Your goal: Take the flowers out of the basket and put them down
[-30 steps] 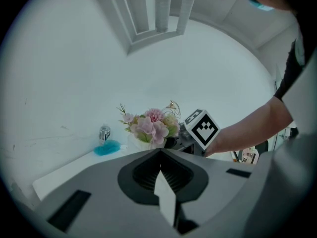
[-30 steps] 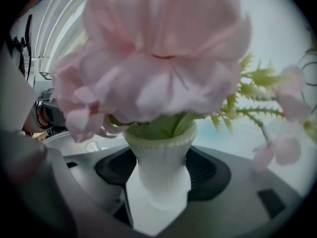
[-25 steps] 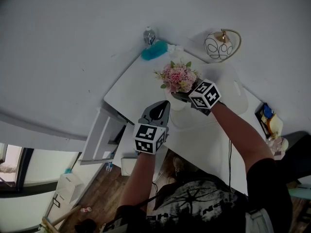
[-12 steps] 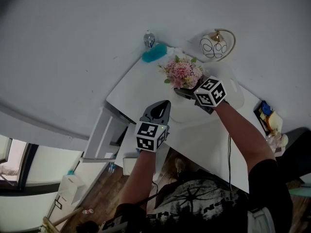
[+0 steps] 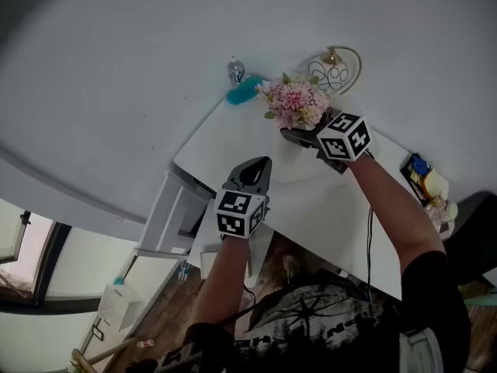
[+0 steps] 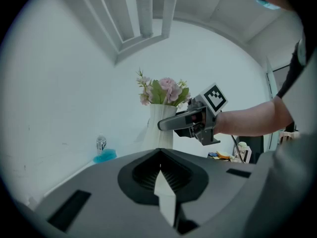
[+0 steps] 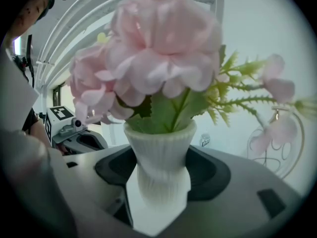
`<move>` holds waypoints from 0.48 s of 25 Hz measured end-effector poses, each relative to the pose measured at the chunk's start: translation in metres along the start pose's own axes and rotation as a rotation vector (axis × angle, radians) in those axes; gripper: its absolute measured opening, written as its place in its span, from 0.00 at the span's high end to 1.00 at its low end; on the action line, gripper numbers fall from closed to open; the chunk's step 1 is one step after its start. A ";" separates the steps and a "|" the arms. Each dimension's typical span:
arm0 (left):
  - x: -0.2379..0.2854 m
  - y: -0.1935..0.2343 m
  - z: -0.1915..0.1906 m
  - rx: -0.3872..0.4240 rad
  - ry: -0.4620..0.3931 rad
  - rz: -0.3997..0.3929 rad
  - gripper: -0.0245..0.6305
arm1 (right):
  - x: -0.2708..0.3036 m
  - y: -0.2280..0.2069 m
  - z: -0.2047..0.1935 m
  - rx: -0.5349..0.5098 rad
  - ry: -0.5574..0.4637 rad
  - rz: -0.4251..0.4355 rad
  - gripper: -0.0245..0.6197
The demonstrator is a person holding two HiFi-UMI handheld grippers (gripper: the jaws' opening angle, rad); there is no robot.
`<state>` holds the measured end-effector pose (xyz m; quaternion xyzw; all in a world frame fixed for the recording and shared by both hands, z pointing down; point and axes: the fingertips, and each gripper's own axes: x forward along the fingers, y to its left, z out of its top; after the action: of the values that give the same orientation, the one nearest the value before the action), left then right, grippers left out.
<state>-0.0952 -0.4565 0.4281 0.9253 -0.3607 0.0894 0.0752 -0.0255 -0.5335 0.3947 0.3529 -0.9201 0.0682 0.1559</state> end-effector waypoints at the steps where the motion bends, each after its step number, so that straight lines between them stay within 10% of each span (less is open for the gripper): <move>1: -0.004 -0.002 0.001 0.003 -0.001 0.000 0.95 | -0.004 0.003 0.006 -0.005 -0.004 -0.008 0.47; 12: -0.045 -0.044 0.012 0.050 -0.020 0.001 0.95 | -0.065 0.046 0.061 -0.043 -0.085 -0.029 0.47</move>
<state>-0.0961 -0.3975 0.4029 0.9277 -0.3594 0.0890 0.0483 -0.0250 -0.4732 0.3146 0.3653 -0.9219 0.0309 0.1252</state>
